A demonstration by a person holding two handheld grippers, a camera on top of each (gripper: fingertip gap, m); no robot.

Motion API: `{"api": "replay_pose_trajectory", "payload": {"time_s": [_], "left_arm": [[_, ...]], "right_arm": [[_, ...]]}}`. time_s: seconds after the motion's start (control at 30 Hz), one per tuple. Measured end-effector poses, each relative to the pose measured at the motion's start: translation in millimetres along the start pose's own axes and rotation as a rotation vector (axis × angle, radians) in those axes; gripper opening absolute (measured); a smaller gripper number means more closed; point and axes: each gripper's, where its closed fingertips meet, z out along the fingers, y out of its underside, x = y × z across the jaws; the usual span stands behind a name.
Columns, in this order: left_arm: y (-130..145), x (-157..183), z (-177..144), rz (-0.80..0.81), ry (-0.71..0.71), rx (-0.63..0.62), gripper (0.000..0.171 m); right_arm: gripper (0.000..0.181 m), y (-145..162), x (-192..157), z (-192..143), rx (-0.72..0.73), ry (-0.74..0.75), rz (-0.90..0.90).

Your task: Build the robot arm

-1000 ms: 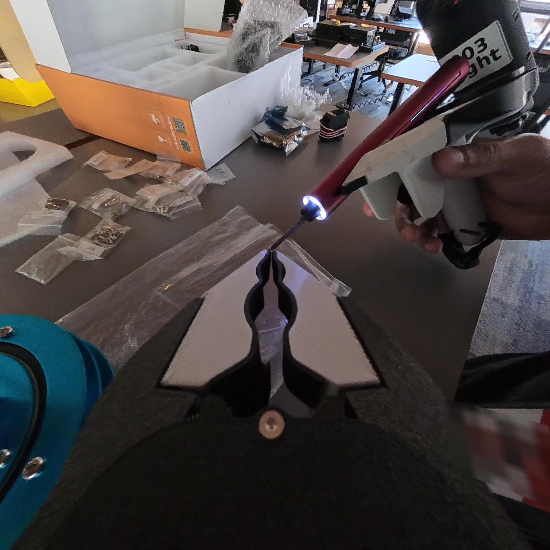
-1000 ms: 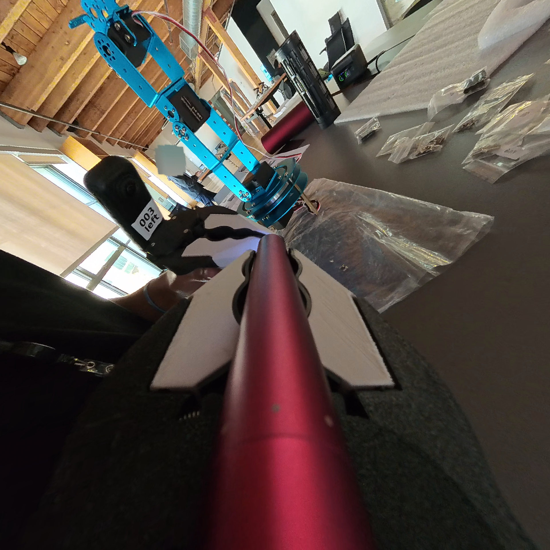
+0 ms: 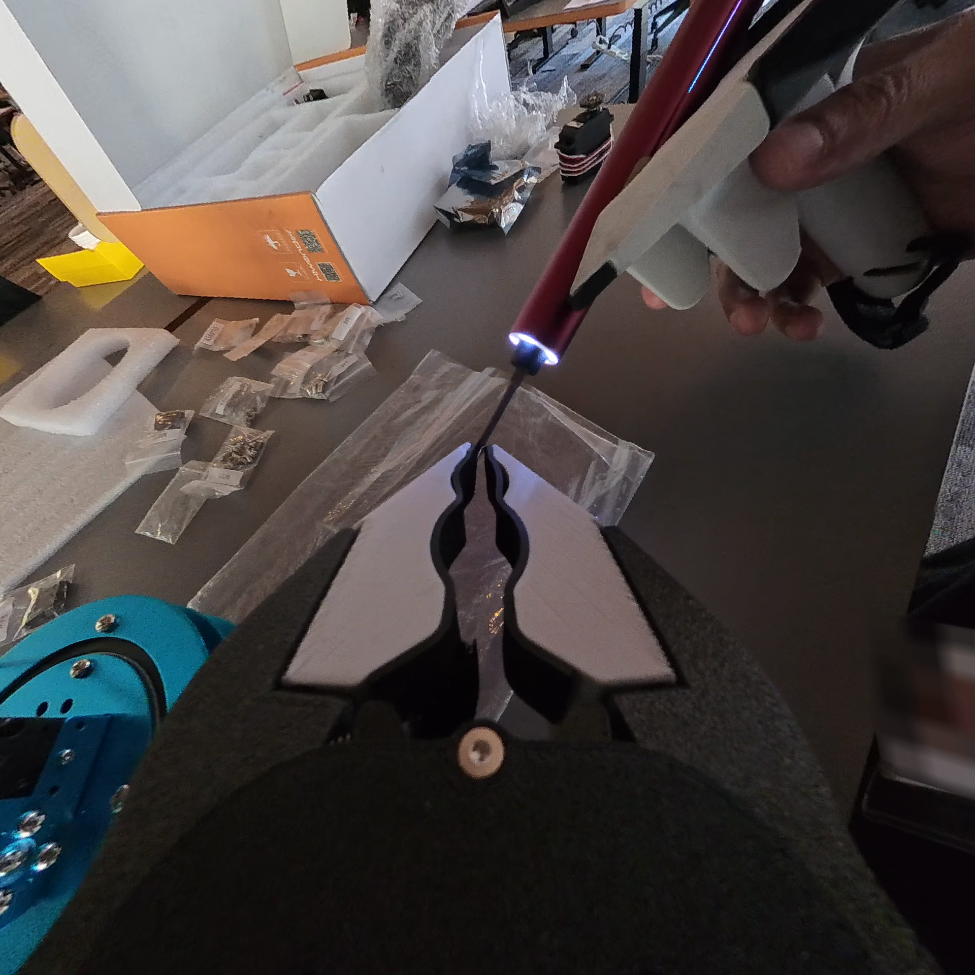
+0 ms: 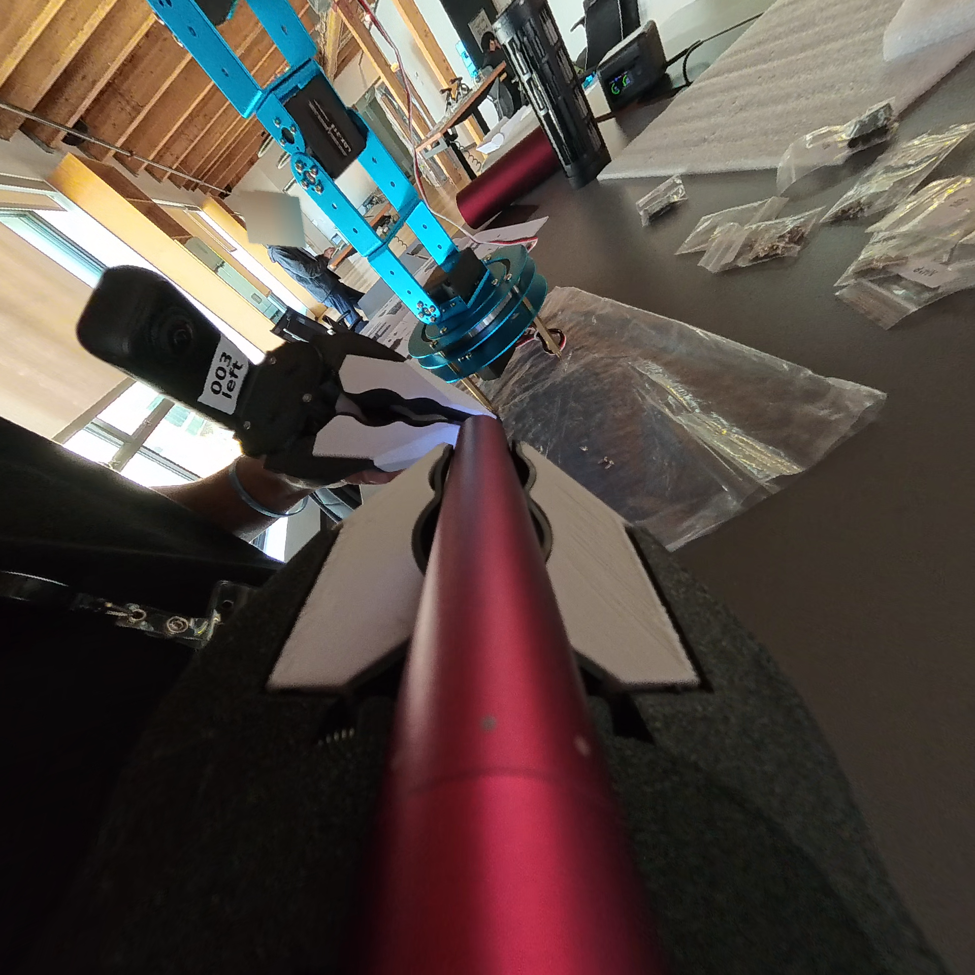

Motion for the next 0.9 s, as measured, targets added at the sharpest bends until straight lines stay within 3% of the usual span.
{"api": "replay_pose_trajectory", "payload": {"time_s": [0.13, 0.33, 0.47, 0.9], "left_arm": [[1, 0, -2, -0.029, 0.011, 0.007, 0.002], [-31, 6, -21, -0.164, 0.114, 0.194, 0.002], [-41, 8, -27, -0.170, 0.139, 0.244, 0.002], [-41, 11, -28, -0.156, 0.155, 0.240, 0.002]], "right_arm": [[0.023, -7, -1, -5, 0.040, -0.019, 0.023], [0.024, -12, -11, -10, 0.055, -0.079, 0.028], [0.024, -16, -20, -16, 0.065, -0.138, 0.011], [0.023, -16, -30, -18, 0.059, -0.198, 0.006]]}}
